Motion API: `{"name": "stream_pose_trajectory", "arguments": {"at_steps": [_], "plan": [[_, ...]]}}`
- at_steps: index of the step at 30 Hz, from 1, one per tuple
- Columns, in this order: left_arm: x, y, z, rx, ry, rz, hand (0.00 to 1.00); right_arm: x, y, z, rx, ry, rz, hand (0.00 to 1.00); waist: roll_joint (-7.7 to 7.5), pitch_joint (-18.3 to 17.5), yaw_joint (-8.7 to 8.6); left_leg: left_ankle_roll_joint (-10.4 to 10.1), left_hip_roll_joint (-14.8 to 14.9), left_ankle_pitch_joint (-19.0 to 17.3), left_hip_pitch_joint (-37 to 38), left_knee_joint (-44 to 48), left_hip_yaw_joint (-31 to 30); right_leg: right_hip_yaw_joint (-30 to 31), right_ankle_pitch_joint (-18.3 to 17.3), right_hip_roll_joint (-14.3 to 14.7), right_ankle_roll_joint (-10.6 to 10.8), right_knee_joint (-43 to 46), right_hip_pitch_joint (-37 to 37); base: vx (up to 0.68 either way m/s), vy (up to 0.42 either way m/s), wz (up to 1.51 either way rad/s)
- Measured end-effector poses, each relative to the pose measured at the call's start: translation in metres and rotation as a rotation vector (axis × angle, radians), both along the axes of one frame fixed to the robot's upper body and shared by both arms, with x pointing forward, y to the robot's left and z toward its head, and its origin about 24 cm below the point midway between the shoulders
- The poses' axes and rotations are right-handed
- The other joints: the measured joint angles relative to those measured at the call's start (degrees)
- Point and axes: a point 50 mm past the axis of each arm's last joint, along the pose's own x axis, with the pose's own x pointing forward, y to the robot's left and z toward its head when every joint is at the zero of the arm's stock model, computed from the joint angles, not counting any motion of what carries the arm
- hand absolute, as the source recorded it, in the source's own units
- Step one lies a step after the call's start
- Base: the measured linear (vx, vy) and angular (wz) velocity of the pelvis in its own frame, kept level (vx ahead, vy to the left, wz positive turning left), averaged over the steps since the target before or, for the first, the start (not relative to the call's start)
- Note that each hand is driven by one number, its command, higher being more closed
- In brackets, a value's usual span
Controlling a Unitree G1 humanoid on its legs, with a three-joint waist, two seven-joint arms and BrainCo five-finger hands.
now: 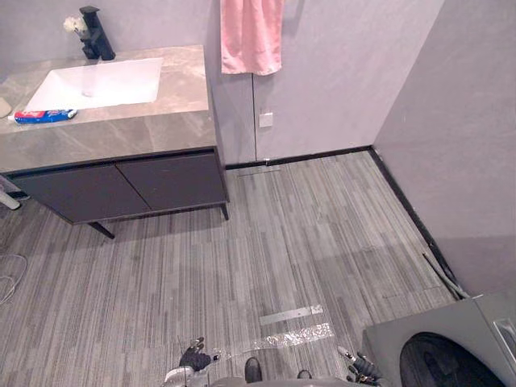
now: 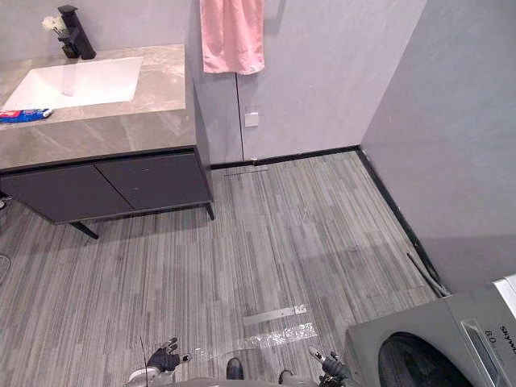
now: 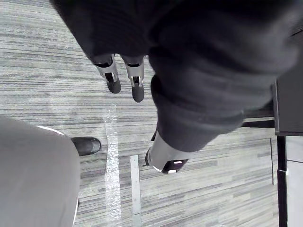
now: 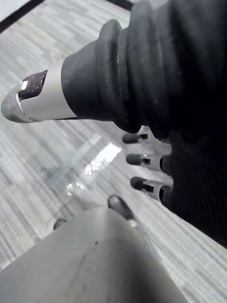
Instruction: Organize washtable
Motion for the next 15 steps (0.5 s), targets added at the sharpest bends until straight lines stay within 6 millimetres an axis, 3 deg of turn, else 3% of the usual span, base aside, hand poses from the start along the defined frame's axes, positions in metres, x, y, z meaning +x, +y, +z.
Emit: {"name": "stream_pose_trajectory", "arguments": {"at_steps": [2, 4, 5, 6, 7, 8, 10, 12, 14, 15], "plan": [[0.001, 0.000, 0.000, -0.008, -0.005, 0.022, 0.00, 0.001, -0.002, 0.000, -0.001, -0.004, -0.012, 0.00, 0.10, 0.4, -0.01, 0.0, -0.1, 0.0, -0.1, 0.0, 0.2, 0.0, -0.2, -0.2, 0.3, 0.1, -0.6, -0.06, -0.007, -0.04], [0.002, -0.001, 0.001, -0.012, -0.014, 0.025, 0.00, 0.006, -0.002, 0.002, 0.000, -0.020, -0.027, 0.00, -0.28, 1.2, 0.09, 0.7, -1.1, -1.2, -1.0, 0.4, 1.4, -0.5, -3.4, -1.4, 3.9, 4.3, -3.7, -0.04, 0.042, 0.00], [0.003, -0.001, 0.001, -0.011, -0.017, 0.025, 0.00, 0.004, -0.004, 0.002, -0.005, -0.019, -0.037, 0.00, -0.46, 1.6, -0.28, 1.1, -0.9, -2.3, -0.8, 0.5, 3.0, -1.2, -5.8, -2.6, 7.7, 9.8, -5.7, 0.05, 0.025, 0.05], [0.006, -0.001, 0.003, -0.012, -0.033, 0.035, 0.00, 0.006, -0.006, 0.003, -0.009, -0.027, -0.040, 0.00, -0.06, 2.6, -0.30, 1.9, -0.9, -2.8, 0.2, 0.1, 3.9, -1.5, -6.2, -2.8, 8.4, 19.7, -9.8, 0.05, 0.028, -0.05], [0.008, 0.000, 0.003, -0.007, -0.042, 0.039, 0.00, 0.012, -0.007, 0.004, -0.012, -0.045, -0.038, 0.00, 0.41, 3.5, -0.23, 2.2, -0.6, -3.0, 0.9, 0.1, 4.0, -1.6, -5.3, -3.1, 7.8, 25.4, -12.3, 0.04, 0.052, -0.16], [0.009, 0.004, 0.004, 0.009, -0.043, 0.046, 0.00, 0.021, -0.008, 0.007, -0.017, -0.076, -0.036, 0.00, 0.52, 5.0, -0.59, 2.9, -0.1, -3.5, 2.6, 0.3, 4.2, -4.5, -5.9, -4.0, 5.0, 31.5, -15.3, 0.04, 0.094, -0.13], [0.010, 0.010, 0.005, 0.023, -0.043, 0.044, 0.00, 0.023, -0.006, 0.008, -0.014, -0.080, -0.028, 0.00, 0.42, 5.5, -1.08, 2.8, 0.5, -4.8, 4.2, 0.2, 4.4, -8.0, -7.0, -5.0, 4.2, 31.6, -18.2, 0.15, 0.143, -0.10], [0.009, 0.013, 0.005, 0.029, -0.036, 0.045, 0.00, 0.024, -0.007, 0.008, -0.025, -0.083, -0.028, 0.00, 0.50, 5.6, -1.21, 1.2, 1.6, -6.0, 5.3, 0.4, 4.3, -10.6, -6.5, -4.5, 4.1, 26.3, -21.0, 0.25, 0.139, -0.08], [0.011, 0.014, 0.006, 0.039, -0.036, 0.037, 0.00, 0.023, -0.009, 0.008, -0.036, -0.072, -0.045, 0.00, 0.24, 5.8, -1.44, -1.2, 2.1, -7.7, 6.8, 0.5, 4.3, -13.9, 0.7, -3.8, 3.9, 13.6, -24.0, 0.36, 0.103, 0.04], [0.012, 0.015, 0.006, 0.044, -0.035, 0.028, 0.00, 0.021, -0.010, 0.007, -0.036, -0.065, -0.053, 0.00, -0.05, 6.0, -1.52, -1.7, 1.8, -8.0, 7.6, 0.5, 4.2, -14.3, 2.5, -4.0, 4.0, 11.3, -24.7, 0.43, 0.050, 0.18]]}}
